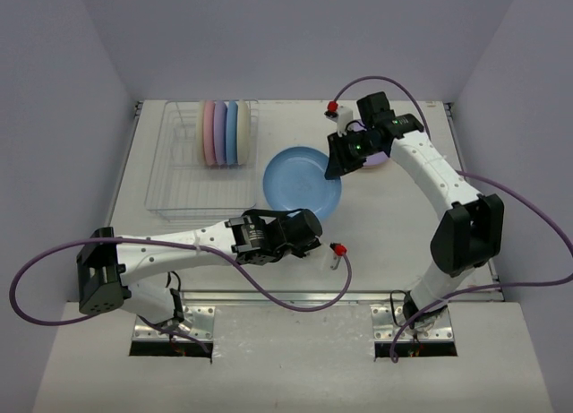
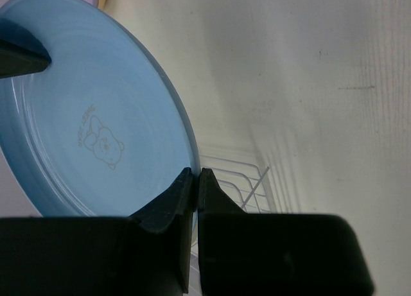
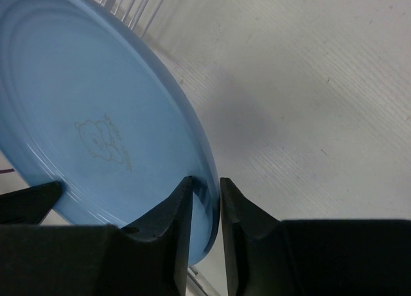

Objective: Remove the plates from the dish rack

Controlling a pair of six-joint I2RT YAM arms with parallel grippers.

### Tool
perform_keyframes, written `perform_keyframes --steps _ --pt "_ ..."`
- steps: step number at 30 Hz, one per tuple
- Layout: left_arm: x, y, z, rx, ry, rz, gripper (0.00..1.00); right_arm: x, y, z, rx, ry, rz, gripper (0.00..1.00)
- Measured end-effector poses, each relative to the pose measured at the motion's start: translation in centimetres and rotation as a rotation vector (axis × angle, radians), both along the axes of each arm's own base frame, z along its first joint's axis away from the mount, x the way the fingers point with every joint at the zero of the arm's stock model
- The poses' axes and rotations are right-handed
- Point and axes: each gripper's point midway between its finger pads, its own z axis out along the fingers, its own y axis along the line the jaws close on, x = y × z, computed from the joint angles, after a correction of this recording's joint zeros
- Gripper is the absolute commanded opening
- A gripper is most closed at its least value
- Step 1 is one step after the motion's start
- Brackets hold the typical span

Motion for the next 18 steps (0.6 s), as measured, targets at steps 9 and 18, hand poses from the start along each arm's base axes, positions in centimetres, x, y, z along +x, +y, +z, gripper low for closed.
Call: perform_keyframes --steps 9,18 --pt "0.1 0.2 -0.1 -0.007 0.001 0.029 0.89 -0.1 0.0 -0.3 -0.001 0.017 -0.016 0.0" --pt "2.2 0.9 2.3 -0.106 -0.023 0.122 1.0 2.9 -4.7 1.0 0.004 0.007 -0.178 0.0"
